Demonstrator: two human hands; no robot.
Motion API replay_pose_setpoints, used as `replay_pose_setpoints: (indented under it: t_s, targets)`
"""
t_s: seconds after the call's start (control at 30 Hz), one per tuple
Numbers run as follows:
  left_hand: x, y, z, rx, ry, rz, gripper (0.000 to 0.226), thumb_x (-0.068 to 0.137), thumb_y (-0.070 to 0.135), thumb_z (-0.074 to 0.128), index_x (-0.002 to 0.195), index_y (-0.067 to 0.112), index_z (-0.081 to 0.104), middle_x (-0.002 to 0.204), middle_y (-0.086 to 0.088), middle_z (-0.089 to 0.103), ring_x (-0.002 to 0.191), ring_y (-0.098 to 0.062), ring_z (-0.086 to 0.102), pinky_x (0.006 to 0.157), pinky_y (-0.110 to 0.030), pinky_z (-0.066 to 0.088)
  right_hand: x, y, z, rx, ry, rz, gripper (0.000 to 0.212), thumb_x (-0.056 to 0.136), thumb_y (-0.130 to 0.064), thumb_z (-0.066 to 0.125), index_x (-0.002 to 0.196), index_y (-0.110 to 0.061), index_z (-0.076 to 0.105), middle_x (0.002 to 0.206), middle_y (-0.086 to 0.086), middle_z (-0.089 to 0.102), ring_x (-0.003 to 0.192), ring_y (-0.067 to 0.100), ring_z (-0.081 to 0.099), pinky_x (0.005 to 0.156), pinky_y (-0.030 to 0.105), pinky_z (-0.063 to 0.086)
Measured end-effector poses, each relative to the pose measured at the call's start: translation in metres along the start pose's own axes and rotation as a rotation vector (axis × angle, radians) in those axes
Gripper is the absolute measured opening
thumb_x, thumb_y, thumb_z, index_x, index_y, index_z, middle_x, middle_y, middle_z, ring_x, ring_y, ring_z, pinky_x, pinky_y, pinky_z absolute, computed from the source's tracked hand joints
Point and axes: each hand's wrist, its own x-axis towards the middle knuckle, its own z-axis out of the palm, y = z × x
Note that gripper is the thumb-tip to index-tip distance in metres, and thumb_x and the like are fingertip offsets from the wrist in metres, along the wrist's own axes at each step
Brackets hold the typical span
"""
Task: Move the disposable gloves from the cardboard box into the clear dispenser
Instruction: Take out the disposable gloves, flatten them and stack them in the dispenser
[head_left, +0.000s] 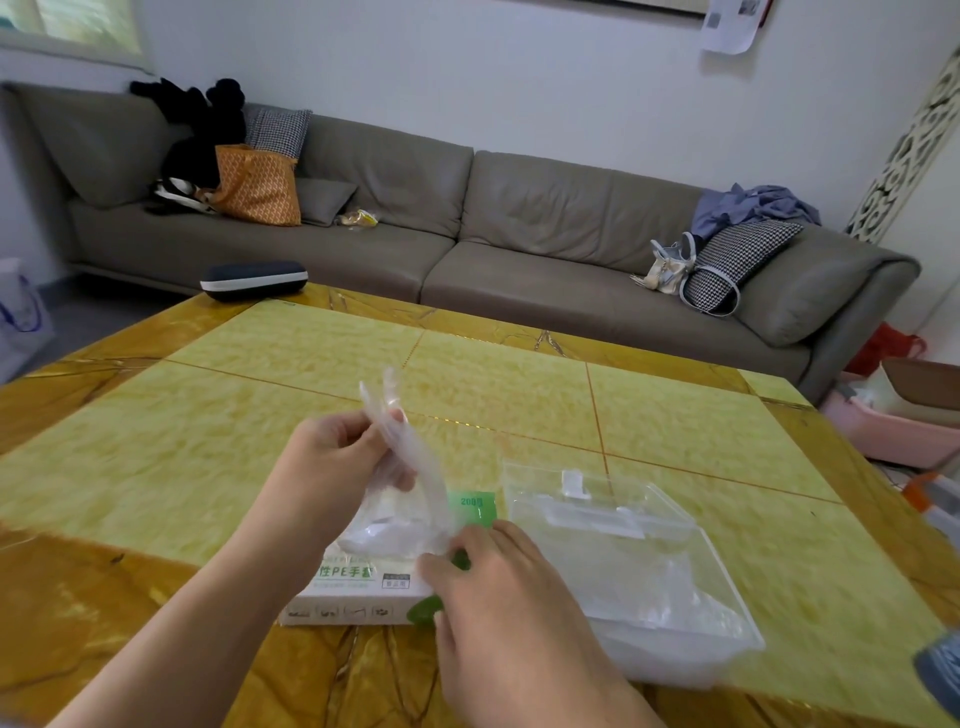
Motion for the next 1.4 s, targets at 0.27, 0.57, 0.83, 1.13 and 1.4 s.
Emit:
replay_pose_setpoints:
  t_s: [0.27,0.57,0.83,1.13,1.4]
  targets:
    - [-0.001,0.0,0.0,0.095,-0.113,-0.061,0.049,0.106,0.041,0.052,0.077,0.012,0.079,0.078,-0.016,0.075,0.072,-0.028,0.066,0.084,-0.046,0.053,0.017,0.003,-0.014,0.306,0.293,0.226,0.038,0.101,-0.051,0.057,0.121,-0.028,0.034,0.108,-0.014,0.049,0.094,0.008,0.053,0.079,0.025,0.052]
    - [0.006,-0.004,-0.022,0.261,-0.169,0.031,0.028,0.106,0.022,0.055,0.091,0.019,0.079,0.084,-0.003,0.078,0.073,-0.024,0.066,0.072,-0.031,0.05,0.047,0.028,-0.01,0.632,0.387,0.286,0.029,0.101,-0.008,0.06,0.082,-0.025,0.075,0.074,-0.011,0.071,0.066,0.007,0.066,0.058,0.023,0.053]
    - [0.004,-0.003,-0.031,0.347,-0.042,0.11,0.023,0.102,0.02,0.06,0.09,0.029,0.078,0.081,0.0,0.076,0.077,-0.033,0.068,0.076,-0.049,0.059,0.053,0.031,-0.013,0.819,0.484,0.375,0.024,0.1,-0.015,0.06,0.082,-0.026,0.071,0.076,-0.008,0.074,0.074,0.003,0.069,0.063,0.014,0.052]
    - [-0.008,-0.017,-0.007,0.951,-0.47,0.059,0.031,0.1,0.024,0.047,0.084,0.044,0.063,0.093,0.021,0.064,0.085,-0.001,0.059,0.077,-0.022,0.052,0.05,0.034,-0.016,1.022,0.49,0.434,0.027,0.1,-0.011,0.058,0.079,-0.017,0.073,0.075,0.0,0.076,0.075,0.019,0.072,0.082,0.049,0.061]
    - [-0.012,-0.021,0.009,1.105,-0.446,0.085,0.036,0.105,0.023,0.033,0.112,0.036,0.066,0.113,0.016,0.061,0.103,-0.009,0.056,0.085,-0.027,0.046,0.041,0.037,-0.042,1.224,0.659,0.299,0.021,0.105,-0.007,0.054,0.092,-0.004,0.07,0.08,0.007,0.078,0.084,0.022,0.076,0.09,0.037,0.058]
